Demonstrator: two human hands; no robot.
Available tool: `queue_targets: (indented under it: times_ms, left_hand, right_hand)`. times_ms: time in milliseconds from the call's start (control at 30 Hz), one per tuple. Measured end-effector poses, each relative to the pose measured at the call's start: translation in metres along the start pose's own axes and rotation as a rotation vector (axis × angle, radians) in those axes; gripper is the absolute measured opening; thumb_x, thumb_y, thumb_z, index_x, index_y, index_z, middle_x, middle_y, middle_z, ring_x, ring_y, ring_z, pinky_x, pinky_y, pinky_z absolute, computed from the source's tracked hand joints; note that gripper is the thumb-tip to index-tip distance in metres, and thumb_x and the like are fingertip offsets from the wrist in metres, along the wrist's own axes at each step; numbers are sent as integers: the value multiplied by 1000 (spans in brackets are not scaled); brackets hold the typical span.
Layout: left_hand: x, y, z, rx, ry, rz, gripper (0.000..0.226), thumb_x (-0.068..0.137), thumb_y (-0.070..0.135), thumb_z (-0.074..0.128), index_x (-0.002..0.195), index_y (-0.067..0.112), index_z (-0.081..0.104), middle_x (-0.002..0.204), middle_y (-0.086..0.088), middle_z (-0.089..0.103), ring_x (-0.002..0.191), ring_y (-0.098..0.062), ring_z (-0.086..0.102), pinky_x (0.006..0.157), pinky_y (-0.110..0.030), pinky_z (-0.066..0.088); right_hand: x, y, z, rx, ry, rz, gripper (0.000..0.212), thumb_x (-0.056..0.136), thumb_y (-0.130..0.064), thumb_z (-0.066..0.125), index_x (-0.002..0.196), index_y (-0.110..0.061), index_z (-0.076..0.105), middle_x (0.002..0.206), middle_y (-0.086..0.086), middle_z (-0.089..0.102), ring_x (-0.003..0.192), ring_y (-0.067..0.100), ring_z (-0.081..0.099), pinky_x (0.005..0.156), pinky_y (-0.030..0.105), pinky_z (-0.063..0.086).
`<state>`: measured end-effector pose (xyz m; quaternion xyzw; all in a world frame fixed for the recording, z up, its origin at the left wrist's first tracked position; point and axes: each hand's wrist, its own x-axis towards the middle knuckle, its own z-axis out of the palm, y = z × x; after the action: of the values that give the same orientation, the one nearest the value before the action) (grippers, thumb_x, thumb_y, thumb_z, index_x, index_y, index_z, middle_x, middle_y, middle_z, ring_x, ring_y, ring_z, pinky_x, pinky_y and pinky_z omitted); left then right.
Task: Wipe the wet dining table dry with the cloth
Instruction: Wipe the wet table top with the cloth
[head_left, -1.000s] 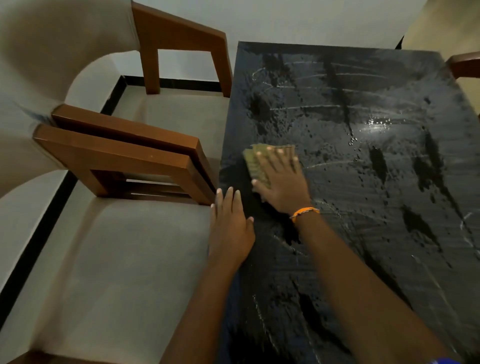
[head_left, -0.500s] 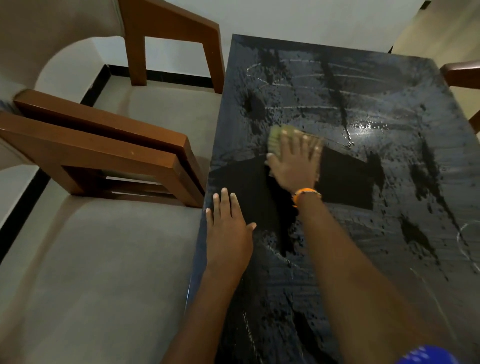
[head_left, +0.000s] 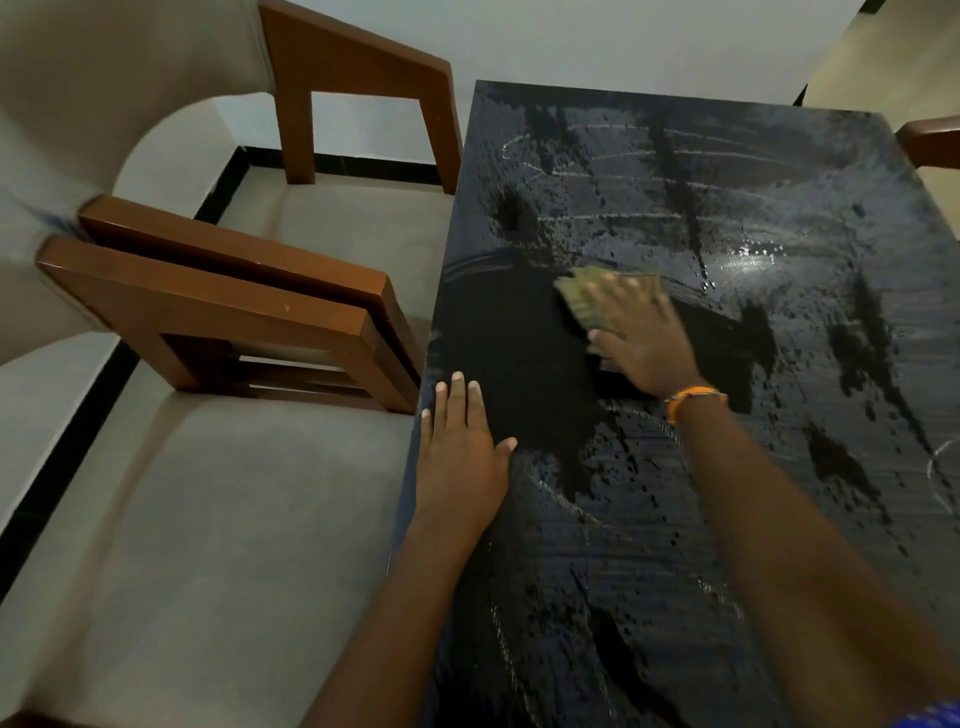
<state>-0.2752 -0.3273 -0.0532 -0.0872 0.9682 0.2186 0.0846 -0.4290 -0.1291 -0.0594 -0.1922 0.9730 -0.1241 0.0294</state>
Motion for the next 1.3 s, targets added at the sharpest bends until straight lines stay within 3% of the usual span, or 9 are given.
queue_targets:
  times_ms: [167,300,367,500,633,900,1000,1167,1300]
  left_hand:
    - [0,5,-6,-108,3,-28,71,94,43,42,148,11,8,158,-7,2,145,-23,-5,116,-39,0]
    - [-9,26,0,-94,43,16,67,96,36,40,148,11,6,158,-7,3,145,-22,-7,117,-38,-1]
    - [-14,44,7,-102,40,53,66,96,28,40,148,10,3,158,-7,1,145,-22,-7,117,-38,-1]
    - [-22,80,19,-87,56,79,67,96,17,39,147,8,-3,158,-7,-1,145,-22,-8,118,-38,-1]
    - [-29,114,30,-61,30,98,68,94,14,40,147,6,-2,158,-8,-1,145,-22,-6,118,-38,1]
    - [-33,215,74,-19,-243,319,69,96,32,44,148,8,5,158,-6,6,146,-21,-1,117,-38,2]
    - [-33,239,86,34,-303,337,79,92,42,48,148,8,4,158,-8,3,146,-22,-2,117,-38,2]
    - [-37,251,94,115,-341,283,103,77,44,68,148,7,3,158,-8,-6,145,-23,-4,117,-38,13]
    - [-37,254,95,125,-327,269,105,75,41,71,147,8,2,158,-7,-8,145,-21,-5,116,-37,16]
  right_hand:
    - [-59,93,-21,-7,88,430,55,97,-31,43,147,-19,26,158,6,17,147,25,11,117,53,6]
    - [-61,67,-10,-49,159,632,63,95,-48,38,148,-17,24,158,11,16,146,31,11,115,55,-2]
    - [-49,35,-2,-54,149,555,63,95,-51,33,148,-20,19,159,9,13,146,30,8,116,55,-2]
    - [-38,-21,15,-63,51,154,60,95,-48,34,148,-28,17,159,2,13,148,24,5,117,49,-2]
    - [-63,0,8,-47,8,-82,59,93,-50,36,147,-32,20,158,-3,18,147,16,8,119,44,-1]
    - [-160,205,-46,-86,107,325,58,94,-38,46,146,-26,25,157,1,22,146,21,16,116,45,9]
    - [-195,262,-64,-81,130,528,59,92,-45,31,147,-23,25,157,4,20,146,25,15,116,50,8]
    - [-174,262,-62,-32,186,762,59,95,-40,35,149,-21,19,158,10,16,146,32,9,117,55,-1]
    - [-121,232,-55,-6,148,669,60,96,-41,34,150,-22,14,159,9,9,147,32,4,117,55,-2]
